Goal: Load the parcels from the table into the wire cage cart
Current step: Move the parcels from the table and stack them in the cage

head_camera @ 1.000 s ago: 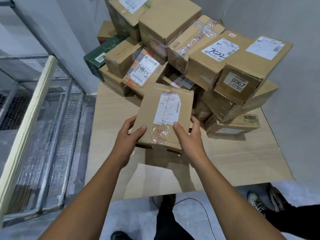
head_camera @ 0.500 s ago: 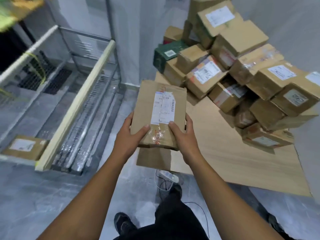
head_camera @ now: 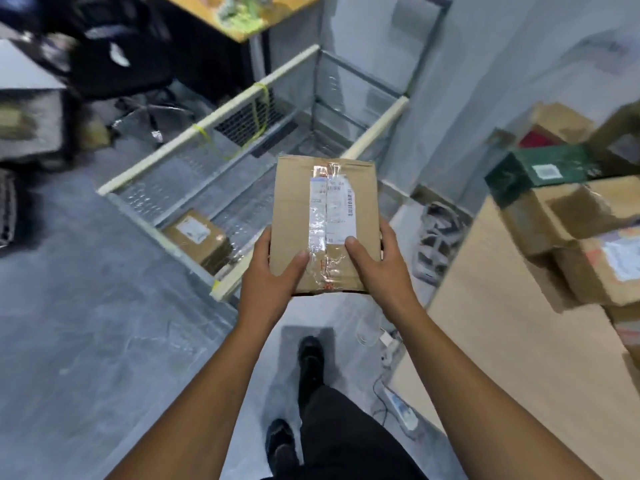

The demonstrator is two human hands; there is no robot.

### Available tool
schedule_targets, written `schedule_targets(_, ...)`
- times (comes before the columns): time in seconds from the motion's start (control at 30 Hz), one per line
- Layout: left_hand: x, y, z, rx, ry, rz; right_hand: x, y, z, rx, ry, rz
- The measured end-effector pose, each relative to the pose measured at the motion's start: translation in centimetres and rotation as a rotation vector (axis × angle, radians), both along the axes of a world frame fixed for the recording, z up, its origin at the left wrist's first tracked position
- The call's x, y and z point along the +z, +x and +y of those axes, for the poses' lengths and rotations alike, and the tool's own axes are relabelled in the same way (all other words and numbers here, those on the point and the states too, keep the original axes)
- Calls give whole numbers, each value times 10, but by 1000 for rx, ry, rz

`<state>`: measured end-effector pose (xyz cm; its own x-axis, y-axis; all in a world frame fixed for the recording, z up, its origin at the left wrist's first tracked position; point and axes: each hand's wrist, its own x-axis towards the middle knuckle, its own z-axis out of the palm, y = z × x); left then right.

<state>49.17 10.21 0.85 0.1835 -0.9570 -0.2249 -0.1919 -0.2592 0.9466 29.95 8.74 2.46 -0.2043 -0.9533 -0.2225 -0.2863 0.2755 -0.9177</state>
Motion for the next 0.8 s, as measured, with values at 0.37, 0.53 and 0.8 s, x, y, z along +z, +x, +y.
schedule_targets(0.37,-16,60,-113,257,134,-93,-26,73,-181,404,55,25)
schedule_targets(0.53,-44,78,-149,358,202,-24,-43,100,-239,513,122,50)
schedule_targets(0.8,-99,118,-212,382,318,33,-98,148,-315,599,213,164)
